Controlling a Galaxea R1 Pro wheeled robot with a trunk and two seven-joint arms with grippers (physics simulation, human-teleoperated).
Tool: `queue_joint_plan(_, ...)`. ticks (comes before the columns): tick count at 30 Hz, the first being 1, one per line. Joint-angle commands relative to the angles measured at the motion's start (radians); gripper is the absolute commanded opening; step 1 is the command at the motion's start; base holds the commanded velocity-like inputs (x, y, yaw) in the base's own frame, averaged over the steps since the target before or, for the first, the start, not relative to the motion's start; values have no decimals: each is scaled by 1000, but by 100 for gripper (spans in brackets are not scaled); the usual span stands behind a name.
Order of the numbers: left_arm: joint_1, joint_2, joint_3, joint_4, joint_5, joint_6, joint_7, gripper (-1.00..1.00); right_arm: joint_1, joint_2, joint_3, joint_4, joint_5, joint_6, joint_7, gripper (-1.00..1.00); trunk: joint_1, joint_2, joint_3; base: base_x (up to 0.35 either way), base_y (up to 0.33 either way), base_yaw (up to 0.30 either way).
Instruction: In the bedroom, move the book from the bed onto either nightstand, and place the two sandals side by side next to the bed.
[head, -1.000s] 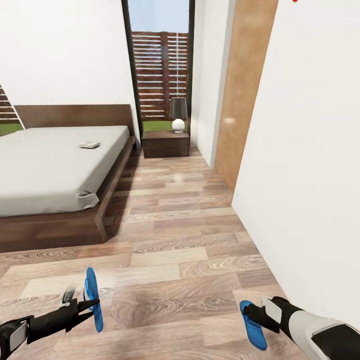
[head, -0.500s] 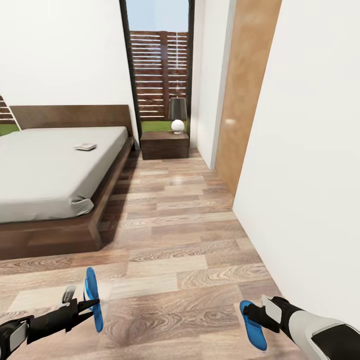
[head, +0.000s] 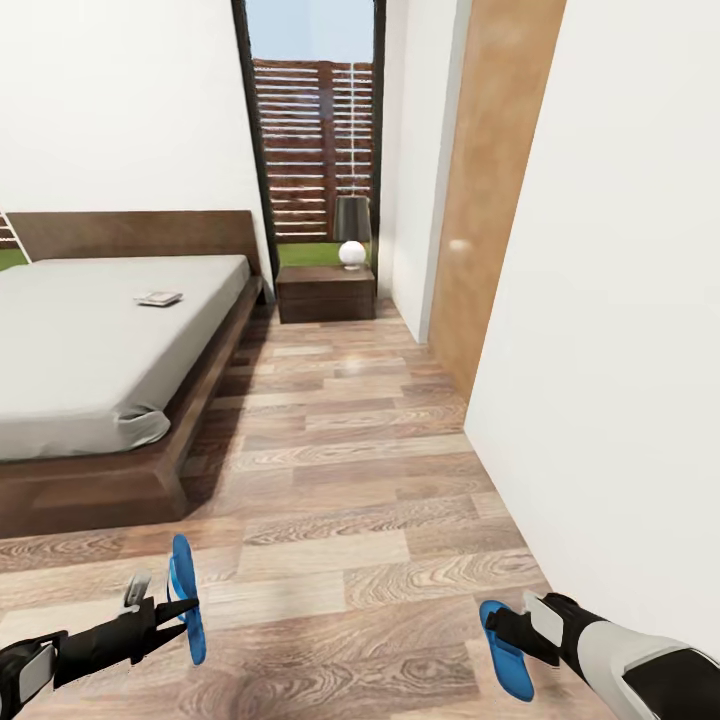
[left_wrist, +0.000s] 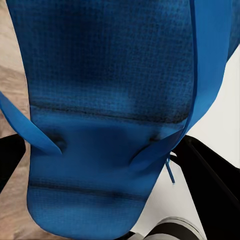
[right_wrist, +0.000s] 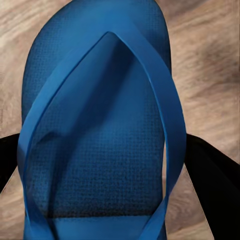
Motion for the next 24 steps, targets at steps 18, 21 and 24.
queue_joint_plan(18,0,1,8,0,-4,10,-2,-100,-1,1,9,1,-10,2,-1,-100,0,0,-1,216,-80,4)
queue_joint_plan(21,0,0,8,0,-4,10,-2,-100,-1,1,9,1,-10,2,-1,-100,0,0,-1,217,-78,59)
queue_joint_plan(24,0,1,8,0,-4,10,-2,-100,-1,1,9,1,-10,2,-1,-100,0,0,-1,217,-76,89)
